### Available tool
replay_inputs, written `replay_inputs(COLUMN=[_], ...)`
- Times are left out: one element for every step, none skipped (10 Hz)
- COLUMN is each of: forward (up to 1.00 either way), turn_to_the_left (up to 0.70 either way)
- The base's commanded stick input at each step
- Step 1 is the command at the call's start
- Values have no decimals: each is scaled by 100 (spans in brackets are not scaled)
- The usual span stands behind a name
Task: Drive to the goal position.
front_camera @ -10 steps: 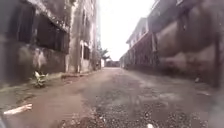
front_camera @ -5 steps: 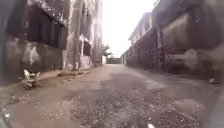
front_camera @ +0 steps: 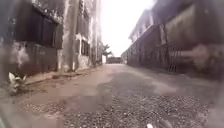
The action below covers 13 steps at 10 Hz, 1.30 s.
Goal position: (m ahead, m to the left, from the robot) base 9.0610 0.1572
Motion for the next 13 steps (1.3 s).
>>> replay_inputs(forward=[100, 100, 100, 100, 100, 100, 100, 100, 100, 100, 100, 100, 100], turn_to_the_left=[0, 0, 1, 3, 18, 38, 18, 0, 0, 0, 0, 2, 6])
